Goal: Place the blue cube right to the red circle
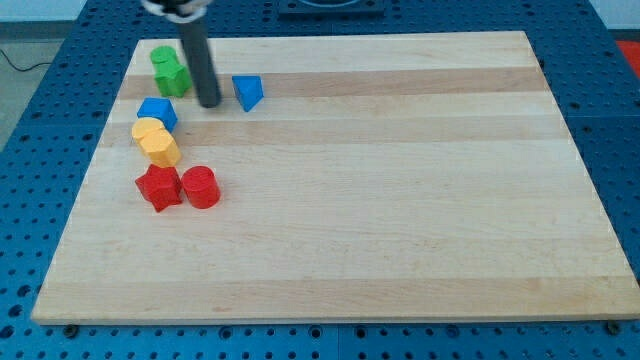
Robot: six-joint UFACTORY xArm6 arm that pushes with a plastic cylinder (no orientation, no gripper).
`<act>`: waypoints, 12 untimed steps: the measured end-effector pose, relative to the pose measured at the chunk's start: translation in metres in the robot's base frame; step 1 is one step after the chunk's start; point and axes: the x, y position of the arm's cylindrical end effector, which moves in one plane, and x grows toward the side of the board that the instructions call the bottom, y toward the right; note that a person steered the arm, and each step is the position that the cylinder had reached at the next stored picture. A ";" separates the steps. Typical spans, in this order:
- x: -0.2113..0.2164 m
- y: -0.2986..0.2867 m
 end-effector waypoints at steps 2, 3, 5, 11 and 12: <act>0.009 -0.106; 0.016 -0.076; 0.025 0.059; 0.054 0.022; 0.054 0.070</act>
